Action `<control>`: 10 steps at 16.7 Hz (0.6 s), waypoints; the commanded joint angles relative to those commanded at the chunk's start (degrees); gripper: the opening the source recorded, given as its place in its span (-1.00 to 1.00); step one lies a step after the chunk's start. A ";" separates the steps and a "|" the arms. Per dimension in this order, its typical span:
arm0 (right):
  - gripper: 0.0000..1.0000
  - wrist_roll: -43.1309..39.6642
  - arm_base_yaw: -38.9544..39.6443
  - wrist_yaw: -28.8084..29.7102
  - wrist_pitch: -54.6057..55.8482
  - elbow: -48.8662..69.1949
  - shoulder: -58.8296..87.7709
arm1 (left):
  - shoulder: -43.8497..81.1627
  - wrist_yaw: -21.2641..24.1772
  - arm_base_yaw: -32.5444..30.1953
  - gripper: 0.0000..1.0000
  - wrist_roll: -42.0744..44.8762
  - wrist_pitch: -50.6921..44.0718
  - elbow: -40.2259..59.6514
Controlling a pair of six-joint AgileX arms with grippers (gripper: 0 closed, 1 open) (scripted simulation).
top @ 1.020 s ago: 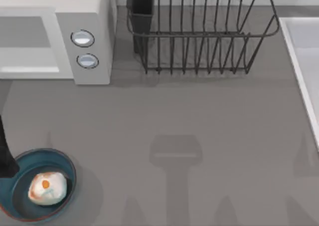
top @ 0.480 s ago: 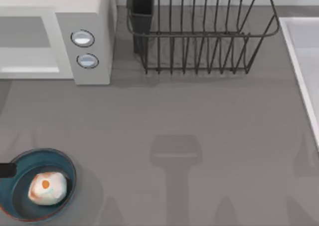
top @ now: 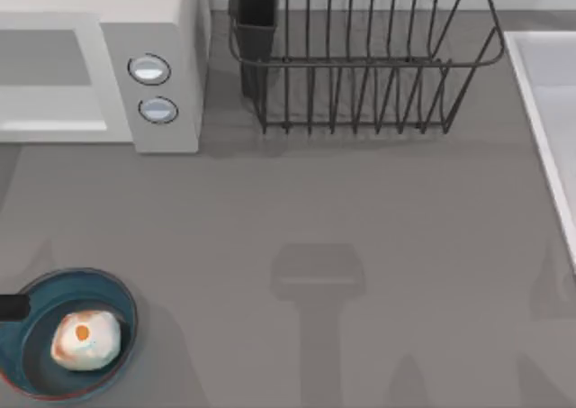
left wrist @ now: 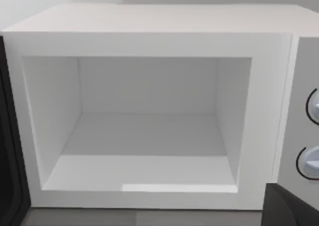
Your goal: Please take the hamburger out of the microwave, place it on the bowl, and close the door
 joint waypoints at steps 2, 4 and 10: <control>1.00 0.00 0.00 0.00 0.00 0.00 0.00 | 0.00 0.00 0.00 -1.00 0.00 0.00 0.00; 1.00 0.00 0.00 0.00 0.00 0.00 0.00 | 0.12 -0.19 -0.19 -1.00 -0.01 0.01 0.10; 1.00 0.00 0.00 0.00 0.00 0.00 0.00 | 4.77 -12.01 -12.02 -1.00 0.07 0.79 3.99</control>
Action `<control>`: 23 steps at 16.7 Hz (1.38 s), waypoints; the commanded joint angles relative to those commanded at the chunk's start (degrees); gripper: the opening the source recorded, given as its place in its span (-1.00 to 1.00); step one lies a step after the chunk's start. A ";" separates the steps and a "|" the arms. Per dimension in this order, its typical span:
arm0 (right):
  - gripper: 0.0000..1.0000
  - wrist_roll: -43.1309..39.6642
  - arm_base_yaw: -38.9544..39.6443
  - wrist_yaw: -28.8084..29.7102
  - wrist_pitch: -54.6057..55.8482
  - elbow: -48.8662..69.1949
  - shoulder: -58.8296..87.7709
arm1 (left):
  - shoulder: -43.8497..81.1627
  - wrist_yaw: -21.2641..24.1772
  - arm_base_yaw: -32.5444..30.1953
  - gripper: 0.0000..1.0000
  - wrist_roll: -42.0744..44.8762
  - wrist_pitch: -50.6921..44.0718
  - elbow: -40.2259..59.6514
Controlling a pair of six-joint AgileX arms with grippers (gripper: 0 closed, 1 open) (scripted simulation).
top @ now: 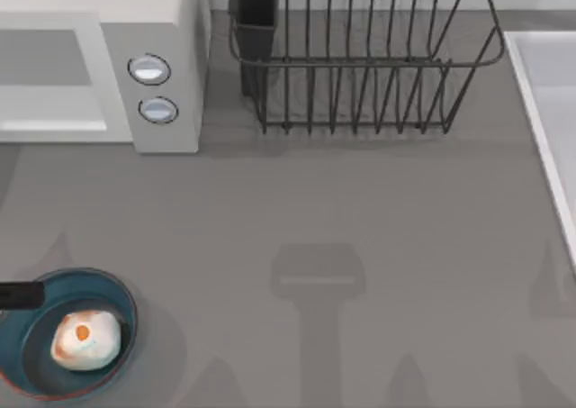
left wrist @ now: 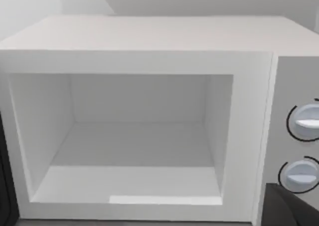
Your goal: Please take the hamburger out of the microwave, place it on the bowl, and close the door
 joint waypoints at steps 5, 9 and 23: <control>1.00 0.00 0.00 0.00 0.00 0.00 0.00 | 2.51 -6.25 -6.25 -1.00 0.04 0.43 2.10; 1.00 0.00 0.00 0.00 0.00 0.00 0.00 | 2.27 -5.86 -5.86 -1.00 0.00 0.43 1.86; 1.00 0.00 0.00 0.00 0.00 0.00 0.00 | 2.34 8.06 8.06 -1.00 0.04 1.50 1.01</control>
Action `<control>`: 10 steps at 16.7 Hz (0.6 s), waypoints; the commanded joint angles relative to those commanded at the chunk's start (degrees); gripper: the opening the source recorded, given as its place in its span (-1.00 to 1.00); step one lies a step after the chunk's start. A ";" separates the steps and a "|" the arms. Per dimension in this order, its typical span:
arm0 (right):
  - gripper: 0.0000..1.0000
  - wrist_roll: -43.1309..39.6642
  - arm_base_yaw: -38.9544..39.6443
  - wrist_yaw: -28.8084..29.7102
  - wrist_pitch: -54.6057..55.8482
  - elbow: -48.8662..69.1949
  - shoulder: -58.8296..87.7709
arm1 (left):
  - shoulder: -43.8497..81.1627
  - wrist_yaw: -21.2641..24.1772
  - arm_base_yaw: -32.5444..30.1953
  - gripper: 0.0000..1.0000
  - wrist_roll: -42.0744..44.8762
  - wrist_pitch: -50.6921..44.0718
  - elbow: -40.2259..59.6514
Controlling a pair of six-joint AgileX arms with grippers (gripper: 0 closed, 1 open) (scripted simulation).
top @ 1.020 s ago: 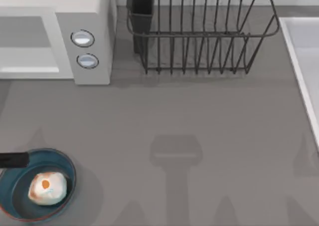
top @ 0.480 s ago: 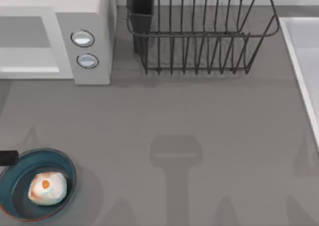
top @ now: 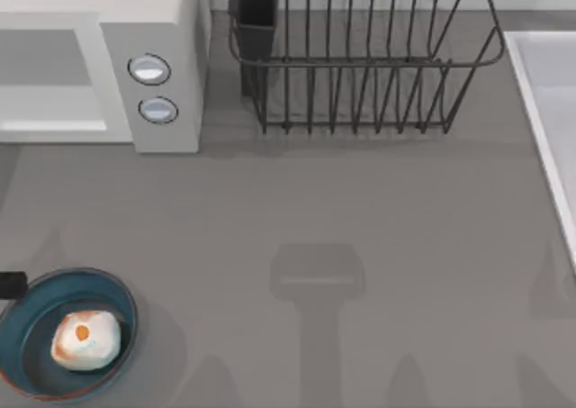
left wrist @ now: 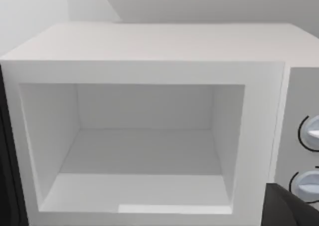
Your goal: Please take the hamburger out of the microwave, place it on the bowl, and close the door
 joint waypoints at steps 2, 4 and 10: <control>1.00 0.00 0.00 0.00 0.00 0.00 0.00 | 0.43 -2.19 -2.19 -1.00 0.02 1.06 -0.62; 1.00 0.00 0.00 0.00 0.00 0.00 0.00 | 1.05 -6.41 -6.41 -1.00 0.04 2.67 -1.58; 1.00 0.00 0.00 0.00 0.00 0.00 0.00 | 1.33 -13.79 -13.79 -1.00 0.07 5.57 -4.19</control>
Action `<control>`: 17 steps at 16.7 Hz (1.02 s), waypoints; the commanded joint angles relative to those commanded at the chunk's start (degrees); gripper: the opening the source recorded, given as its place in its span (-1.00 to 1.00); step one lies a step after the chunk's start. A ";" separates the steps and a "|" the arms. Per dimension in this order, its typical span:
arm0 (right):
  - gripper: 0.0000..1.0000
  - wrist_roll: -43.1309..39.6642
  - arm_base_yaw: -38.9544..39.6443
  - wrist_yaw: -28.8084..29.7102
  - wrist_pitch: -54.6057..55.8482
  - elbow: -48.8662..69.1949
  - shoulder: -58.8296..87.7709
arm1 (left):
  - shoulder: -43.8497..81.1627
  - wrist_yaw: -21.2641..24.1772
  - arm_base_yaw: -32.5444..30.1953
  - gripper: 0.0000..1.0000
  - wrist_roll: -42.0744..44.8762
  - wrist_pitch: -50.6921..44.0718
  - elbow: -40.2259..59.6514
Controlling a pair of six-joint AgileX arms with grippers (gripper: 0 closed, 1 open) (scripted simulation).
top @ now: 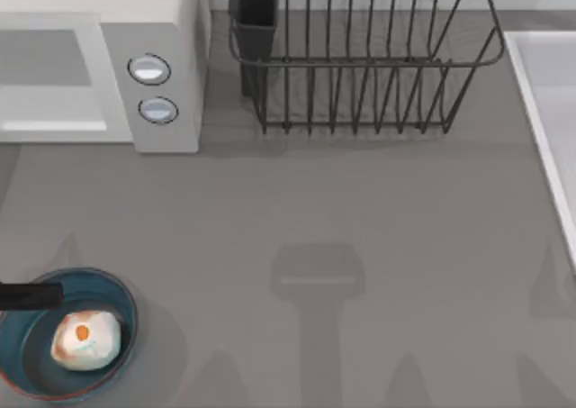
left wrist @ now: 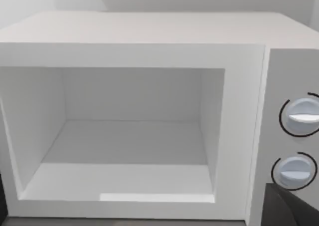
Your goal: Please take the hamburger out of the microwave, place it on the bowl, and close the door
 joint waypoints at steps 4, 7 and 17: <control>1.00 0.00 0.00 0.00 0.00 0.00 0.00 | 0.49 0.55 0.70 -1.00 0.35 -0.45 0.70; 1.00 0.00 0.00 0.00 0.00 0.00 0.00 | 5.51 3.82 5.18 -1.00 3.74 -3.46 5.27; 1.00 0.00 0.00 0.00 0.00 0.00 0.00 | 46.46 29.16 40.21 -1.00 28.91 -26.61 41.22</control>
